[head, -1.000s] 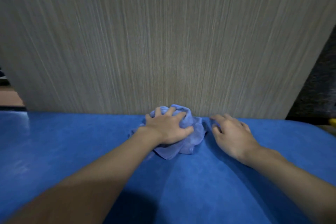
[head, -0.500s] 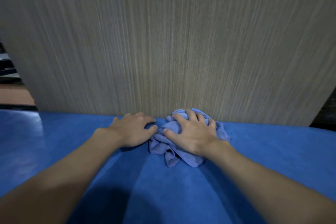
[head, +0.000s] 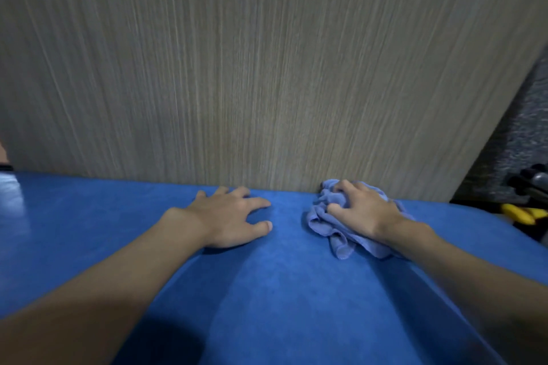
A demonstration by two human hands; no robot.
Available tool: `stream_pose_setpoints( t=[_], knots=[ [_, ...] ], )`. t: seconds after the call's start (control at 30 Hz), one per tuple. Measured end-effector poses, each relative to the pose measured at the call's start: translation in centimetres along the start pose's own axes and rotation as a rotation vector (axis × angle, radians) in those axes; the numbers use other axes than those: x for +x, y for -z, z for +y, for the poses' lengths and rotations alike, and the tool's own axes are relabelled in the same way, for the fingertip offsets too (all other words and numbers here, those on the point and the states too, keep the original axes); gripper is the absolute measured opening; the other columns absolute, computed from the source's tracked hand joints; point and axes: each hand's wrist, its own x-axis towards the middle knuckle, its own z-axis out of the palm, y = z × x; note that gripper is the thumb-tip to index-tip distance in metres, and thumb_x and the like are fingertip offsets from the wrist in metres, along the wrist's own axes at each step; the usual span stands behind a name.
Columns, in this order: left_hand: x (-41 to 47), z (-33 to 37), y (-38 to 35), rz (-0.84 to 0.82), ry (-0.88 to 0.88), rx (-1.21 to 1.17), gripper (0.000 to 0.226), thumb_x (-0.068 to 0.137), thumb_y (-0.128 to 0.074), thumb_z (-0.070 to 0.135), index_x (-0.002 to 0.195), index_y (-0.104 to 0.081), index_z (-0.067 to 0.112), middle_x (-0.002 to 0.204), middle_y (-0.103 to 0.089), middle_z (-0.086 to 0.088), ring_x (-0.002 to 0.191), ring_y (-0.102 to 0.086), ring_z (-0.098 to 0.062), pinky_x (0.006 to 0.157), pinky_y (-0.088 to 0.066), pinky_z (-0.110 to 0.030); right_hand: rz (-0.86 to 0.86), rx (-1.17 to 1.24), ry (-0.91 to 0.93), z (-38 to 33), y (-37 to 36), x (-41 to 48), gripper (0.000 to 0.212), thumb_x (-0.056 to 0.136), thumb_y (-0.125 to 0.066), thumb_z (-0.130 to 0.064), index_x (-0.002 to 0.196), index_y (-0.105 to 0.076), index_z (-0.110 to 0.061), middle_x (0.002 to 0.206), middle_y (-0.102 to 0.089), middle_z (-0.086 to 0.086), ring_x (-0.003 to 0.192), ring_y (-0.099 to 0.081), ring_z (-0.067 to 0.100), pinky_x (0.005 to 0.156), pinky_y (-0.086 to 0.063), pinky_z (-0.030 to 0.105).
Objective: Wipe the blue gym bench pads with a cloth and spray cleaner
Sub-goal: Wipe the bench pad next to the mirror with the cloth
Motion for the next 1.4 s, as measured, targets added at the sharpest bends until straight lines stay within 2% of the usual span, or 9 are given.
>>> stream_pose_setpoints(
  t=[0.17,0.37,0.5,0.67,0.83,0.97,1.13,1.27,1.4],
  knots=[
    [0.8,1.5,0.0,-0.031,0.023,0.003,0.065,0.087,-0.030,0.080,0.148,-0.021,0.056,0.161,-0.020,0.007,0.148,-0.020,-0.025,0.112,-0.022,-0.059,0.025,-0.030,0.078,-1.9,-1.4,0.1,0.050,0.081,-0.039,-0.071,0.122,-0.044,-0.042,0.131,-0.047,-0.004,0.131,-0.037,0.023,0.104,-0.031,0.049],
    [2.0,4.0,0.2,-0.024,-0.005,-0.043,0.067,0.088,-0.032,0.079,0.149,-0.021,0.054,0.159,-0.023,0.015,0.147,-0.022,-0.017,0.113,-0.023,-0.057,0.000,0.033,0.115,4.3,0.1,0.4,0.034,0.075,-0.031,-0.069,0.100,-0.039,-0.047,0.118,-0.050,-0.013,0.120,-0.046,0.017,0.106,-0.030,0.048],
    [3.0,7.3,-0.3,-0.046,-0.051,0.030,0.066,0.089,-0.030,0.079,0.149,-0.018,0.055,0.159,-0.021,0.008,0.148,-0.018,-0.017,0.115,-0.022,-0.055,0.049,0.019,0.041,10.1,1.6,0.3,0.032,0.075,-0.032,-0.069,0.097,-0.037,-0.048,0.114,-0.050,-0.014,0.118,-0.047,0.019,0.104,-0.033,0.047],
    [4.5,11.4,0.1,-0.068,-0.090,0.041,0.117,0.045,0.003,0.105,0.148,-0.018,0.053,0.153,-0.026,0.009,0.145,-0.024,-0.015,0.116,-0.024,-0.051,0.073,0.012,-0.038,16.0,3.2,-0.2,0.039,0.076,-0.032,-0.068,0.101,-0.043,-0.040,0.114,-0.051,-0.010,0.115,-0.046,0.020,0.097,-0.034,0.045],
    [6.6,17.9,0.4,-0.050,-0.260,-0.021,0.095,0.063,-0.015,0.092,0.148,-0.024,0.050,0.154,-0.023,0.024,0.144,-0.021,-0.003,0.117,-0.022,-0.049,0.082,0.051,-0.096,19.6,4.1,-0.3,0.043,0.071,-0.030,-0.071,0.096,-0.041,-0.037,0.107,-0.051,-0.011,0.109,-0.048,0.020,0.092,-0.036,0.045],
    [8.2,23.1,-0.3,-0.074,-0.334,-0.041,0.073,0.080,-0.029,0.086,0.144,-0.026,0.053,0.151,-0.027,0.021,0.145,-0.023,-0.009,0.115,-0.021,-0.051,0.039,0.092,-0.141,21.8,4.7,0.1,0.045,0.065,-0.030,-0.073,0.091,-0.036,-0.037,0.113,-0.051,-0.004,0.110,-0.050,0.027,0.092,-0.042,0.050],
    [8.7,25.8,-1.7,-0.147,-0.275,0.006,0.093,0.060,-0.018,0.098,0.144,-0.012,0.057,0.161,-0.011,0.006,0.152,-0.006,-0.024,0.114,-0.006,-0.067,0.007,0.134,-0.185,23.1,5.4,1.2,0.043,0.074,-0.044,-0.067,0.104,-0.042,-0.036,0.113,-0.055,0.003,0.106,-0.052,0.030,0.093,-0.042,0.051],
    [8.5,25.9,-1.3,-0.166,-0.241,0.002,0.099,0.058,-0.021,0.099,0.146,-0.009,0.055,0.164,-0.004,0.005,0.154,0.001,-0.024,0.114,-0.002,-0.069,0.011,0.170,-0.194,23.6,5.5,1.2,0.037,0.078,-0.049,-0.063,0.100,-0.041,-0.034,0.106,-0.057,0.005,0.097,-0.054,0.030,0.090,-0.044,0.048],
    [8.2,25.9,-1.4,-0.152,-0.222,0.013,0.097,0.063,-0.023,0.099,0.149,-0.009,0.055,0.165,-0.001,0.005,0.154,0.001,-0.023,0.115,-0.001,-0.068,-0.009,0.176,-0.267,24.2,5.8,-0.2,0.046,0.079,-0.046,-0.067,0.115,-0.037,-0.039,0.122,-0.049,0.012,0.106,-0.051,0.038,0.090,-0.041,0.047]
  ],
)
